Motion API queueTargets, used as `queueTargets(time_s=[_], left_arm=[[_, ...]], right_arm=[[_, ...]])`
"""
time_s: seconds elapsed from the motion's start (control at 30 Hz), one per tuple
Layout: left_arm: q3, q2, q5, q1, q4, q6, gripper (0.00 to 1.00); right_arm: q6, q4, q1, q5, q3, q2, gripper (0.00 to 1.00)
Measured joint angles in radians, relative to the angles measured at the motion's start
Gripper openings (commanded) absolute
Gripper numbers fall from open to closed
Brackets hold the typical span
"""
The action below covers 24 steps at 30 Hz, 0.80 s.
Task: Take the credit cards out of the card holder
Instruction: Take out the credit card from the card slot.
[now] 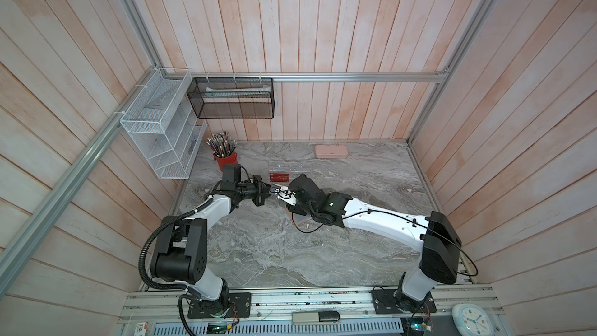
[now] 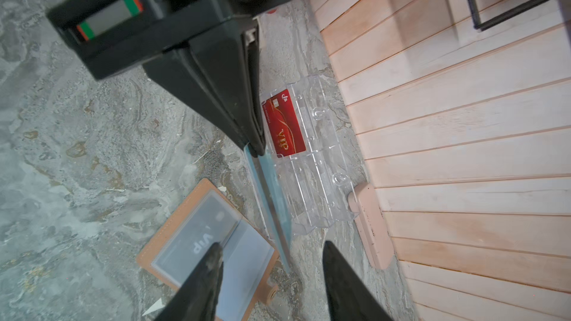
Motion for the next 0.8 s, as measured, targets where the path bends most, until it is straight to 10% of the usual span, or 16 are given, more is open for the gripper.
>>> queueTargets(time_s=[0.8], left_arm=[[-0.034, -0.028, 0.053, 0.023, -0.029, 0.05, 0.0]], right_arm=[[-0.134, 0.026, -0.013, 0.026, 0.071, 0.139, 0.18]])
